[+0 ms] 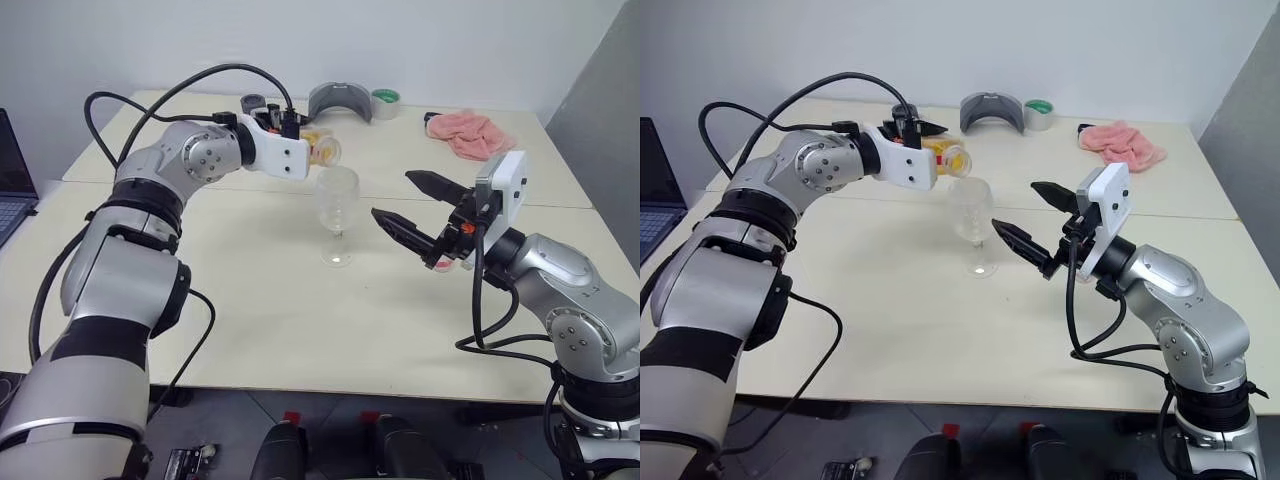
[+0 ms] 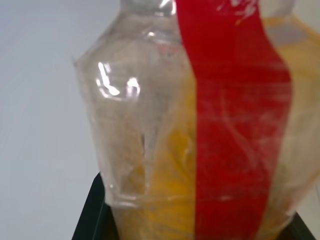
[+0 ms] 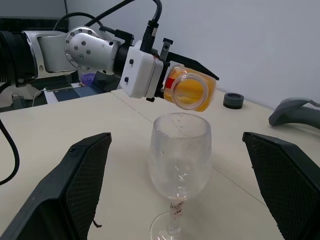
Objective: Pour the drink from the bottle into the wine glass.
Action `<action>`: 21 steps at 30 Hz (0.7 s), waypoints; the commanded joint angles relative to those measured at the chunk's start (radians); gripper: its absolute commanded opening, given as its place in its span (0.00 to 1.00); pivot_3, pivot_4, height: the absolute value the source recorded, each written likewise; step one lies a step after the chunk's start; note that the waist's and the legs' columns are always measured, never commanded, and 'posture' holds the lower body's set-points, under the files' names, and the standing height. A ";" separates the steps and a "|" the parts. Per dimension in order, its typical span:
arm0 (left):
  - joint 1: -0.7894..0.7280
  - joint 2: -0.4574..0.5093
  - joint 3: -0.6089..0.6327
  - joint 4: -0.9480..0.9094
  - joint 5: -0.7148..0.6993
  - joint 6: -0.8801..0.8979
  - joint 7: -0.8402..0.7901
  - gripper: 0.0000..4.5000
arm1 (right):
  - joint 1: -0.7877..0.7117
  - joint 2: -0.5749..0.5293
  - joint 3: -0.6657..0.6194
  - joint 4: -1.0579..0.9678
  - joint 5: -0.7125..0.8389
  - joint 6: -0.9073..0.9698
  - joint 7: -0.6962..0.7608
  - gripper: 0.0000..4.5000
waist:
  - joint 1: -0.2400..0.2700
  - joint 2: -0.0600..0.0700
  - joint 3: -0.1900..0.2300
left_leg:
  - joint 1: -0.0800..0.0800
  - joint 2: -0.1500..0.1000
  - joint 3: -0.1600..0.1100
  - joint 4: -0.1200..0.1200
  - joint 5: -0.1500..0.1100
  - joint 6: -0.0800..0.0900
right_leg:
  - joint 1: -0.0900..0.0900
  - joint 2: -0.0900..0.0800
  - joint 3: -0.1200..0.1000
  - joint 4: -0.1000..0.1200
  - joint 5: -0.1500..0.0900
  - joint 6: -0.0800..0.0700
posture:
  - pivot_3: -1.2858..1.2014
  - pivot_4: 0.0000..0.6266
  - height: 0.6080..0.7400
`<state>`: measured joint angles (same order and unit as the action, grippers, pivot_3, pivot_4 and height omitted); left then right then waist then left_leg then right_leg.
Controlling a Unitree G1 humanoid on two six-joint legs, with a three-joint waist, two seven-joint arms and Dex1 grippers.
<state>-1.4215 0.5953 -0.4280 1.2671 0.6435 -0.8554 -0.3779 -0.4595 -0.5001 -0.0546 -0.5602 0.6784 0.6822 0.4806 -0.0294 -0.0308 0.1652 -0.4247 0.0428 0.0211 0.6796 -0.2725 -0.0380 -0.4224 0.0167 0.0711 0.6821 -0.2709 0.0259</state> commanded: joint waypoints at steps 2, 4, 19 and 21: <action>-0.054 0.020 -0.005 -0.009 0.013 -0.011 0.046 0.36 | -0.018 -0.002 -0.010 -0.013 -0.003 -0.019 0.007 1.00 | 0.000 0.000 0.000 | 0.000 0.000 0.000 0.000 0.000 0.000 | 0.000 0.000 0.000 0.000 0.000 0.000 | 0.52 0.24 1.00; -0.058 0.021 -0.011 -0.007 0.020 -0.011 0.052 0.36 | -0.019 -0.002 -0.009 -0.009 -0.004 -0.021 0.008 1.00 | 0.000 0.000 0.000 | 0.000 0.000 0.000 0.000 0.000 0.000 | 0.000 0.000 0.000 0.000 0.000 0.000 | 0.52 0.24 1.00; -0.095 0.020 -0.047 0.011 0.068 -0.011 0.107 0.36 | -0.026 -0.002 -0.012 0.008 -0.009 -0.029 0.022 1.00 | 0.000 0.000 0.000 | 0.000 0.000 0.000 0.000 0.000 0.000 | 0.000 0.000 0.000 0.000 0.000 0.000 | 0.52 0.24 1.00; -0.101 0.020 -0.050 0.013 0.072 -0.009 0.113 0.36 | -0.025 -0.001 -0.011 0.006 -0.009 -0.026 0.020 1.00 | 0.000 0.000 0.000 | 0.000 0.000 0.000 0.000 0.000 0.000 | 0.000 0.000 0.000 0.000 0.000 0.000 | 0.52 0.24 1.00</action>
<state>-1.4715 0.5998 -0.4853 1.2906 0.7169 -0.8589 -0.2917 -0.4613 -0.5002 -0.0546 -0.5396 0.6776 0.6812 0.4968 -0.0294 -0.0308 0.1652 -0.4247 0.0426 0.0212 0.6797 -0.2724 -0.0382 -0.4224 0.0165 0.0711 0.6824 -0.2709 0.0259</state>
